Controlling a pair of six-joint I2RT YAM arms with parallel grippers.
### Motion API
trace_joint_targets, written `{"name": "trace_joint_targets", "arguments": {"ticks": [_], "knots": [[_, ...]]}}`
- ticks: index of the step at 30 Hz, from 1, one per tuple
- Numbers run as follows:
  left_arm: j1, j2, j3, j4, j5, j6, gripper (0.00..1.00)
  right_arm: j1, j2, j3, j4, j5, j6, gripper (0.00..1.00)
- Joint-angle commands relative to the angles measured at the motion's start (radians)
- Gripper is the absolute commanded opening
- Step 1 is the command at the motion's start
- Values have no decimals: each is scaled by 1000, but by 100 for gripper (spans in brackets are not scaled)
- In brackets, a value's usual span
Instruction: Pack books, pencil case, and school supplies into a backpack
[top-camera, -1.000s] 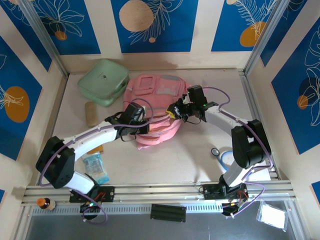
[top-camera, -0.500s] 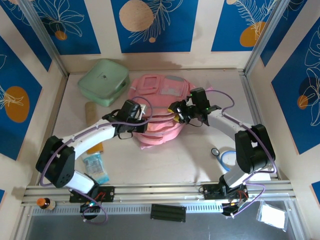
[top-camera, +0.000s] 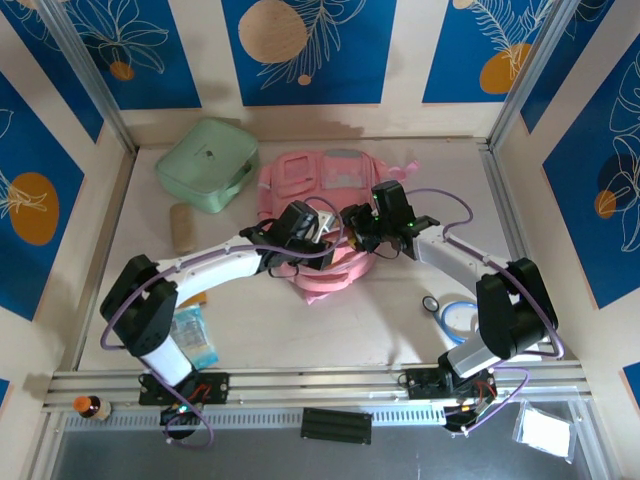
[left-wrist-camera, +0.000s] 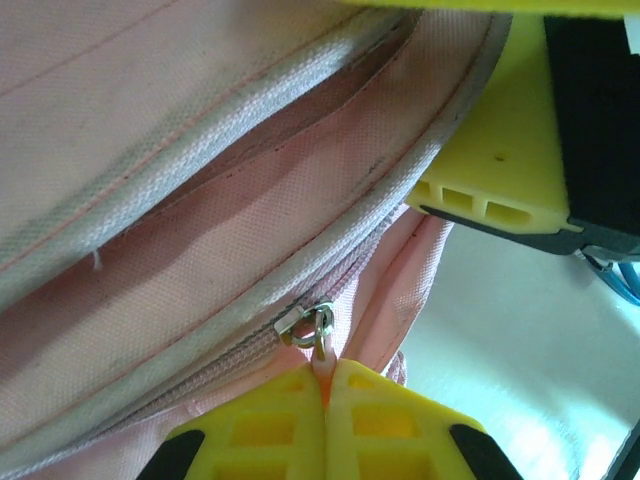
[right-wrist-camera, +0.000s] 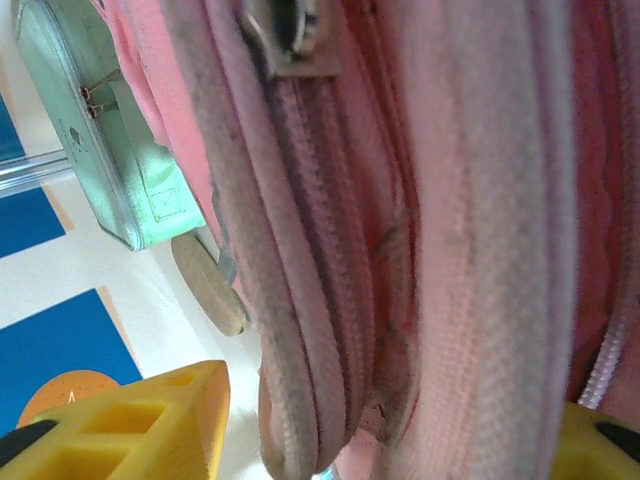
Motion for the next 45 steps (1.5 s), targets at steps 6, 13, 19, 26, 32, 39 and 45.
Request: {"name": "trace_joint_targets", "arguments": {"ticks": [6, 13, 19, 26, 32, 39, 45], "knots": [[-6, -20, 22, -35, -66, -4, 0, -35, -15, -4, -25, 32, -25, 16], [68, -133, -65, -155, -62, 65, 0, -141, -110, 10, -70, -21, -145, 11], [127, -160, -72, -253, -49, 156, 0, -232, -100, 22, -65, -200, -183, 10], [167, -106, -75, -218, 30, 199, 0, -281, -122, 19, -21, -281, -167, 9], [133, -134, -107, 9, 106, 80, 24, -279, -123, 15, -16, -290, -157, 9], [79, -40, -148, 262, 156, -7, 44, -281, -113, 16, 24, -323, -109, 9], [69, 12, -166, 353, 184, -40, 50, -280, -114, 11, 44, -346, -80, 9]]}}
